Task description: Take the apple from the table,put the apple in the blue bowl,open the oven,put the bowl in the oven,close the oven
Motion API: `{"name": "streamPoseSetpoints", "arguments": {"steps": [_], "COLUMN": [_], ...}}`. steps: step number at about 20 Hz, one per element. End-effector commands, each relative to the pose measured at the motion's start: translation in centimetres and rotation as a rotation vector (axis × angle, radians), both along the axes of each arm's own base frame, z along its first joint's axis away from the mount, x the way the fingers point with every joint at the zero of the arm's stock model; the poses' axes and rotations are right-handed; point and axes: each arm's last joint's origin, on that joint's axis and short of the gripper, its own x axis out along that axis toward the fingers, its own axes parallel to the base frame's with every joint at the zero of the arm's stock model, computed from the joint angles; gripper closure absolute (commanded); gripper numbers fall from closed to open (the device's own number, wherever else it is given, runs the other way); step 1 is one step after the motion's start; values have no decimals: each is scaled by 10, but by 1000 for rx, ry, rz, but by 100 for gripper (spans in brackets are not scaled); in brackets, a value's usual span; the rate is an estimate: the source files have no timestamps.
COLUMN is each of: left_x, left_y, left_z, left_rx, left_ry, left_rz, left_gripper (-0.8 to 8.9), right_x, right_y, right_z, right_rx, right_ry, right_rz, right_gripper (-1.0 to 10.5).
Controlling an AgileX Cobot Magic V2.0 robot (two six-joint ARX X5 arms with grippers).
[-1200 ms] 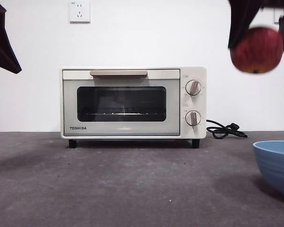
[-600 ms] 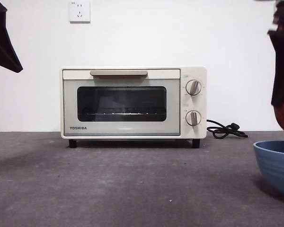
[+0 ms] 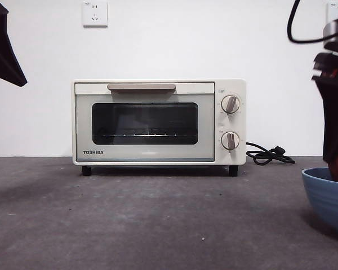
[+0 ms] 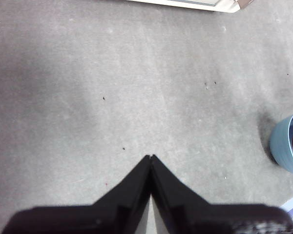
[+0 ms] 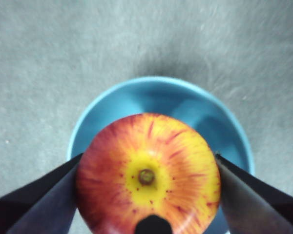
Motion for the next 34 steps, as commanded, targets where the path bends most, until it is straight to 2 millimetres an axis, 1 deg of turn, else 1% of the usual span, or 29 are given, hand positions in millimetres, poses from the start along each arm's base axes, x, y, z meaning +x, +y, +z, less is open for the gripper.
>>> {"name": "streamPoseSetpoints", "arguments": {"steps": [1,2,3,6,9,10,16,19,21,22,23,24,25,26,28,30,34], "left_x": [1,1,1,1,1,1,3,9,17,22,29,37,46,59,85,110,149], "left_y": [-1,-1,-1,-1,-1,-1,-1,-4,-6,-8,-9,-11,-13,-15,-20,-27,-42], "left_z": [1,1,1,1,1,1,3,10,18,23,28,34,39,44,52,56,52], "left_rx": [6,7,6,7,7,7,-4,-87,-155,-161,-163,-164,-165,-164,-164,-178,-186], "left_ry": [-15,-15,-15,-15,-16,-18,-44,-132,-186,-206,-223,-232,-237,-240,-244,-241,-218], "left_rz": [-9,-9,-10,-10,-10,-10,-11,-62,-76,-74,-78,-82,-84,-85,-91,-115,-142], "left_gripper": [817,817,817,818,817,818,818,818,818,818,818,818,818,818,818,818,818], "right_x": [3,5,6,8,8,8,8,7,3,-1,-5,-10,-16,-23,-34,-47,-70], "right_y": [2,3,3,4,4,4,4,4,3,1,0,-2,-4,-7,-11,-15,-23], "right_z": [-9,-12,-14,-14,-14,-14,-12,2,18,27,36,44,52,59,69,79,93], "right_rx": [-6,-5,-4,11,8,9,10,28,50,61,74,85,97,116,159,218,294], "right_ry": [46,64,74,58,58,57,52,11,-44,-75,-103,-134,-168,-202,-259,-314,-405], "right_rz": [-10,-7,-6,-2,-3,-3,-1,1,0,-2,-6,-5,-5,-13,-39,-45,-81], "right_gripper": [881,802,746,642,496,467,465,468,475,488,570,702,859,960,957,957,957]}}
